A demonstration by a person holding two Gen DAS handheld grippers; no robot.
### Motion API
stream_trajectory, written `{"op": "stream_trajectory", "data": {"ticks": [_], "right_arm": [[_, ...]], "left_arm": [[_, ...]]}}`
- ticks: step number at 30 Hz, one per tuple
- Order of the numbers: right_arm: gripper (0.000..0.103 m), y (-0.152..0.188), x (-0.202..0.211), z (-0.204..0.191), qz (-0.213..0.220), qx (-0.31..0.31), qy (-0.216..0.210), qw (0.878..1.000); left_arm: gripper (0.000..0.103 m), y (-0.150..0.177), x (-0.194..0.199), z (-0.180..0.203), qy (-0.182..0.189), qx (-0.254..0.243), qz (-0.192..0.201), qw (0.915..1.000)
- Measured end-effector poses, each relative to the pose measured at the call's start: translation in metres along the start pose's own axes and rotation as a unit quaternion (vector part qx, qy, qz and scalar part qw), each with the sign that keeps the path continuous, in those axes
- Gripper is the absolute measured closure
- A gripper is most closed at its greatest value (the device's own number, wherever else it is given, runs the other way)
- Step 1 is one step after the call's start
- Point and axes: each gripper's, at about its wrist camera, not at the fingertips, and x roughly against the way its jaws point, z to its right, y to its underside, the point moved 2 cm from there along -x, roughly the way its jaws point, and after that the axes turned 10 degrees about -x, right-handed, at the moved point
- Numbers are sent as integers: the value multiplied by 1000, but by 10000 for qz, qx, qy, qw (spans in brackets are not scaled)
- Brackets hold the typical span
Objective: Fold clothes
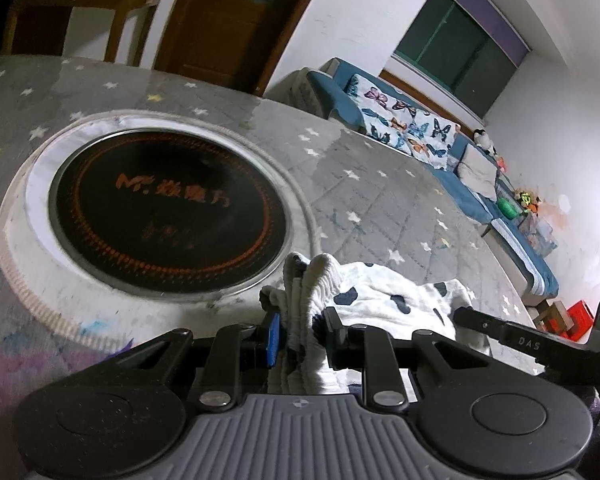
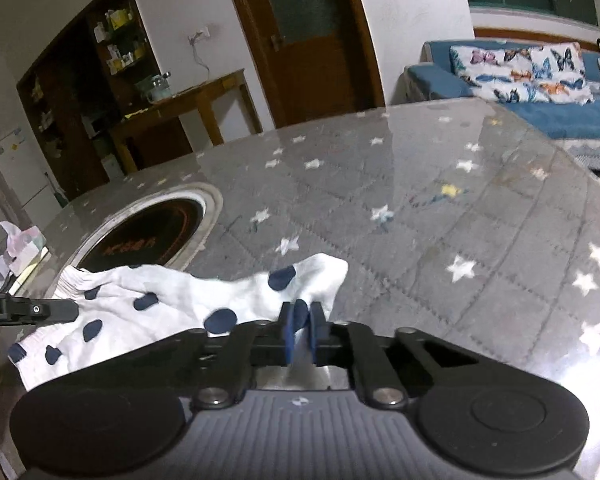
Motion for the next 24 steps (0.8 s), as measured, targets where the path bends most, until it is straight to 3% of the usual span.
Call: {"op": "stream_trajectory", "data": {"ticks": [12, 24], "right_arm": [[99, -42, 37, 10, 683, 209, 468, 9963], [99, -70, 30, 33, 943, 385, 1081, 9889]], "left_arm": [[84, -40, -26, 53, 362, -431, 119, 9983], [84, -60, -70, 79, 537, -456, -56, 9975]]}}
